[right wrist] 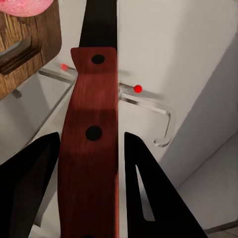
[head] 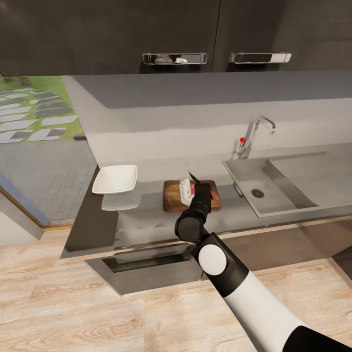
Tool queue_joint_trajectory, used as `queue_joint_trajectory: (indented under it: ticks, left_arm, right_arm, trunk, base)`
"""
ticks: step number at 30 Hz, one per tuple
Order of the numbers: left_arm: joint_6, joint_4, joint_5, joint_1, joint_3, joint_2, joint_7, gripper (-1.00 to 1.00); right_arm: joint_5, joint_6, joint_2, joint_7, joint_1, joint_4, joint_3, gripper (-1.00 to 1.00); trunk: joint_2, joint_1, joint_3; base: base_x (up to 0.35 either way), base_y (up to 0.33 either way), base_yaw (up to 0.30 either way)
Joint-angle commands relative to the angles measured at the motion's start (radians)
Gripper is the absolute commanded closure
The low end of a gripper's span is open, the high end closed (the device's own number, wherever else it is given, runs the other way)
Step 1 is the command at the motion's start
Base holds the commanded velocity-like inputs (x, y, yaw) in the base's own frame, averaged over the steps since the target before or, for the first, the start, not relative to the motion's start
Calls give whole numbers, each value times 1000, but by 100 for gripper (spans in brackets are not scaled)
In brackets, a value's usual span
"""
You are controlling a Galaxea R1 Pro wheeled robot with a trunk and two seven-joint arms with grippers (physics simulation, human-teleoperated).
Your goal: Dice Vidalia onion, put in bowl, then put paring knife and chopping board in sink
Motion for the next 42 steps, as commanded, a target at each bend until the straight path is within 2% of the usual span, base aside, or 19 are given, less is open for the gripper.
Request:
queue_joint_trajectory:
  ticks: [1, 9, 17, 28, 30, 33, 36, 42]
  left_arm:
    - [-1, -2, 9, 0, -9, 1, 5, -100]
    - [-1, -2, 9, 0, -9, 1, 5, -100]
    - [-1, -2, 9, 0, -9, 1, 5, -100]
    - [-1, 0, 9, 0, -9, 1, 5, -100]
    - [-1, 0, 9, 0, -9, 1, 5, -100]
    - [-1, 0, 9, 0, -9, 1, 5, -100]
    - [0, -1, 9, 0, -9, 1, 5, -100]
    - [0, 1, 9, 0, -9, 1, 5, -100]
  right_arm:
    - [9, 2, 0, 10, -1, 6, 1, 100]
    - [9, -1, 0, 17, -1, -35, -4, 100]
    - [16, -2, 0, 17, -1, -80, -7, 100]
    - [83, -3, 0, 21, -1, -150, -11, 100]
    - [95, -3, 0, 22, -1, -144, -30, 100]
    - [131, -4, 0, 22, -1, -129, -88, 100]
    - [156, -4, 0, 22, -1, -104, -109, 100]
    - [175, -4, 0, 22, -1, -58, -119, 100]
  trunk:
    - [-2, 1, -2]
    - [-2, 1, -2]
    - [-2, 1, -2]
    - [-2, 1, -2]
    - [-2, 1, -2]
    - [-2, 1, -2]
    - [-2, 1, -2]
    - [-2, 1, -2]
  base:
    - [0, 0, 0]
    - [-12, 6, 0]
    - [-202, 143, 0]
    - [-246, 180, 0]
    - [-95, 74, 0]
    - [-26, 20, 0]
    - [13, 7, 0]
    - [131, 63, 0]
